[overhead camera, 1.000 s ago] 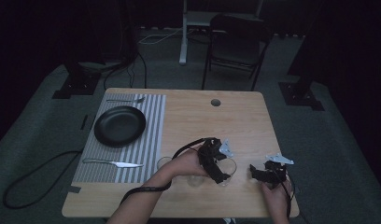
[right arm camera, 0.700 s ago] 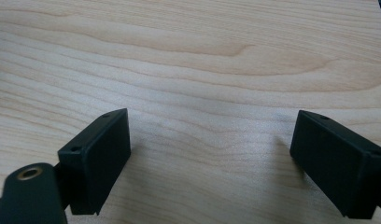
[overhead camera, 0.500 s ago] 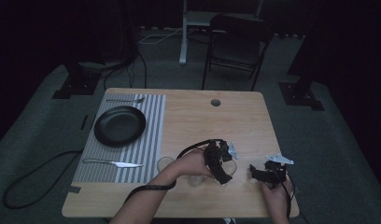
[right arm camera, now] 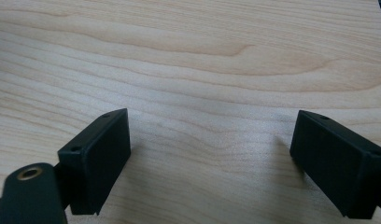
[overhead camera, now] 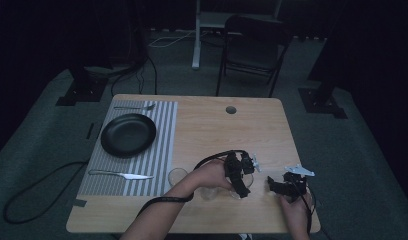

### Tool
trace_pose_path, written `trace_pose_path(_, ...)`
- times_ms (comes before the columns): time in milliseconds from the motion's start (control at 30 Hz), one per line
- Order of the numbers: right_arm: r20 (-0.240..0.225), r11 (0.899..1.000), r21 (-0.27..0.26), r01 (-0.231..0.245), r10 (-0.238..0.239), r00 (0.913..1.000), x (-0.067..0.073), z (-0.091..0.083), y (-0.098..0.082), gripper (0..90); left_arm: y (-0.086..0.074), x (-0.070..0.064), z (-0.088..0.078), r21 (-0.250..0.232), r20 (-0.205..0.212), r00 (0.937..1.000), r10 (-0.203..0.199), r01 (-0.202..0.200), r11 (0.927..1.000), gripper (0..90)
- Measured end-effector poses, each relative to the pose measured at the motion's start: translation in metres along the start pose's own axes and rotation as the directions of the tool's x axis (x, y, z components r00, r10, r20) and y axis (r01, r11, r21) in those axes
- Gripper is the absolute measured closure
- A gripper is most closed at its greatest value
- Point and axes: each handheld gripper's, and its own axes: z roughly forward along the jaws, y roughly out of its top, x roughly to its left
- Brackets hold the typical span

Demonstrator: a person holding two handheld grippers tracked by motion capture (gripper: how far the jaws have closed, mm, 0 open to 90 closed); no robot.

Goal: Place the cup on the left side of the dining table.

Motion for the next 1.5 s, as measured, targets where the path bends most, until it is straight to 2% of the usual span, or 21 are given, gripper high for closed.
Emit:
trace_pose_path(167,0.0,1.0,-0.001,0.001,-0.001,1.0,0.0,0.0,0.0,11.9,0.004,-0.001,0.005,0.041,-0.014,0.9999,0.01,-0.009,0.9991,6.7)
trace_pose_path(233,0.0,1.0,-0.001,0.001,-0.001,1.0,0.0,0.0,0.0,11.8,0.005,0.0,0.006,0.039,-0.008,0.9999,-0.009,0.009,0.9992,12.4)
trace_pose_path(300,0.0,1.0,0.0,0.001,-0.001,1.0,0.0,0.0,0.0,11.9,0.006,-0.001,0.006,0.047,-0.004,1.0,-0.005,0.005,0.9989,13.0)
trace_pose_path(367,0.0,1.0,0.0,0.001,-0.001,1.0,0.0,0.0,0.0,11.9,0.008,-0.002,0.007,0.05,0.006,1.0,-0.008,0.007,0.9987,18.3)
trace_pose_path(400,0.0,1.0,0.0,0.001,-0.001,1.0,0.0,0.0,0.0,11.9,0.008,-0.003,0.008,0.053,0.009,1.0,0.0,0.0,0.9986,24.5)
trace_pose_path(433,0.0,1.0,0.0,0.001,-0.001,1.0,0.0,0.0,0.0,11.9,0.009,-0.002,0.009,0.059,0.011,0.9999,-0.01,0.01,0.9982,26.7)
trace_pose_path(533,0.0,1.0,0.0,0.001,-0.001,1.0,0.0,0.0,0.0,11.8,0.009,0.0,0.009,0.059,0.034,0.9991,-0.025,0.023,0.998,28.2)
trace_pose_path(733,0.0,1.0,0.0,0.001,-0.001,1.0,0.0,0.0,0.0,11.9,0.012,-0.003,0.009,0.066,0.025,0.9996,-0.012,0.011,0.9978,28.8)
trace_pose_path(867,0.0,1.0,-0.001,0.001,-0.001,1.0,0.0,0.0,0.0,11.9,0.011,-0.001,0.009,0.064,0.04,0.9987,-0.032,0.029,0.9975,28.9)
trace_pose_path(967,0.0,1.0,-0.002,0.001,-0.001,1.0,0.0,0.0,0.0,11.9,0.01,0.002,0.007,0.053,0.017,0.9984,-0.053,0.052,0.9972,28.9)
trace_pose_path(1000,0.001,1.0,-0.001,0.0,0.0,1.0,0.0,0.0,0.0,11.9,0.01,0.003,0.006,0.045,0.012,0.9988,-0.047,0.046,0.9979,28.9)
trace_pose_path(1033,0.001,1.0,-0.001,0.0,0.0,1.0,0.0,0.0,0.0,11.9,0.01,0.004,0.004,0.029,0.003,0.9983,-0.058,0.058,0.9979,28.9)
trace_pose_path(1100,0.0,1.0,0.0,-0.001,0.001,1.0,0.0,0.0,0.0,11.9,0.01,0.007,0.0,0.023,0.003,0.9976,-0.069,0.069,0.9974,28.9)
trace_pose_path(1233,0.0,1.0,-0.001,0.001,-0.001,1.0,0.0,0.0,0.0,11.9,0.009,0.013,-0.004,0.014,-0.017,0.9952,-0.097,0.097,0.9952,28.9)
trace_pose_path(1367,0.001,1.0,-0.003,0.002,-0.002,1.0,0.0,0.0,0.0,11.9,0.007,0.021,-0.009,0.012,-0.028,0.9901,-0.138,0.138,0.9903,28.9)
trace_pose_path(1500,0.001,1.0,-0.002,0.002,-0.002,1.0,0.0,0.0,0.0,11.9,0.003,0.028,-0.013,-0.002,-0.044,0.9856,-0.163,0.164,0.9865,28.9)
